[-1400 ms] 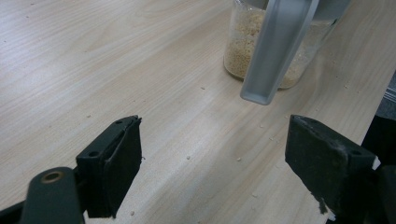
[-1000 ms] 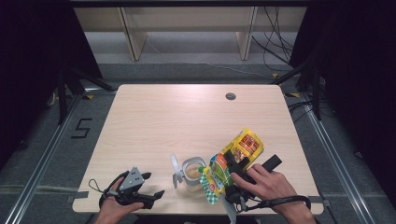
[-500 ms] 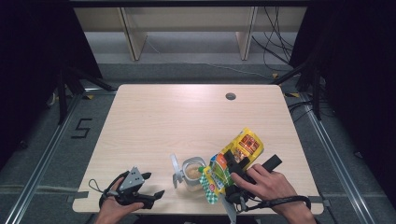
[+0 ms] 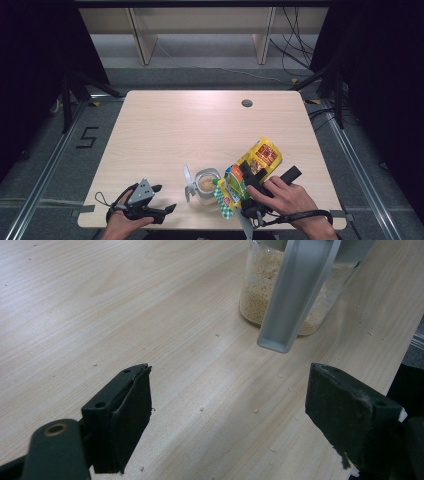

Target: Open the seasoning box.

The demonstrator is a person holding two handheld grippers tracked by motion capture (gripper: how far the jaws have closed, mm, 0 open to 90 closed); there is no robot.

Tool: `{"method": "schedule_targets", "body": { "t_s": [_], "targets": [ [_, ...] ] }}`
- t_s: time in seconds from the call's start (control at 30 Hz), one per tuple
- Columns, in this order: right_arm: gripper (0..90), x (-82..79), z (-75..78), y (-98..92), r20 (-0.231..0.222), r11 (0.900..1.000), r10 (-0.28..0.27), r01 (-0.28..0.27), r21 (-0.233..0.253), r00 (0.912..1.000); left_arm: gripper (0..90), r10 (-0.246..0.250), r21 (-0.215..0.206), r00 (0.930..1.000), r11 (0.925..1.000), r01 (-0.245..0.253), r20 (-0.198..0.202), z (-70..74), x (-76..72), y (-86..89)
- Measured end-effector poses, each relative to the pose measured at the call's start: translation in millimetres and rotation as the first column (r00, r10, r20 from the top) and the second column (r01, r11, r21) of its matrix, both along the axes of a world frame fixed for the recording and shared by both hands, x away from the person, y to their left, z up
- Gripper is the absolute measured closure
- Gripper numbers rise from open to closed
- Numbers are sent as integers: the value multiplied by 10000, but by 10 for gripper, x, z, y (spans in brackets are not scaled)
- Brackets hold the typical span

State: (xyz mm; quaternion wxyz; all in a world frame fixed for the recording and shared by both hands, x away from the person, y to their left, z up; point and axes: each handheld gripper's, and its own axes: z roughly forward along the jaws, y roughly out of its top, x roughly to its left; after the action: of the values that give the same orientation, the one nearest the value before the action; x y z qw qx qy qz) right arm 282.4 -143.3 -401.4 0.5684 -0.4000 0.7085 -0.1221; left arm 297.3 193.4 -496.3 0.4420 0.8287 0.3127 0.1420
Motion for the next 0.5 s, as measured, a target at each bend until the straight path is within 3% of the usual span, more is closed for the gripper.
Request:
{"method": "schedule_targets", "body": {
  "t_s": [0.13,0.37,0.43,0.5],
  "targets": [
    [609,4,-5,-5,-26,10000,-75,75,49,10000,182,111,-93,9997,9999,-113,-204,-2,-10,-6],
    [610,-3,-13,15,0,9999,17,-17,-101,10000,182,158,-137,9998,9998,-160,-140,-7,-12,-11],
    [610,-3,-11,18,61,9999,-33,34,-153,10000,182,-108,352,9999,9993,104,133,7,14,19],
    [610,2,-9,17,21,9996,2,-1,-294,10000,182,-100,274,9999,9996,97,93,5,12,14]
  ]
}}
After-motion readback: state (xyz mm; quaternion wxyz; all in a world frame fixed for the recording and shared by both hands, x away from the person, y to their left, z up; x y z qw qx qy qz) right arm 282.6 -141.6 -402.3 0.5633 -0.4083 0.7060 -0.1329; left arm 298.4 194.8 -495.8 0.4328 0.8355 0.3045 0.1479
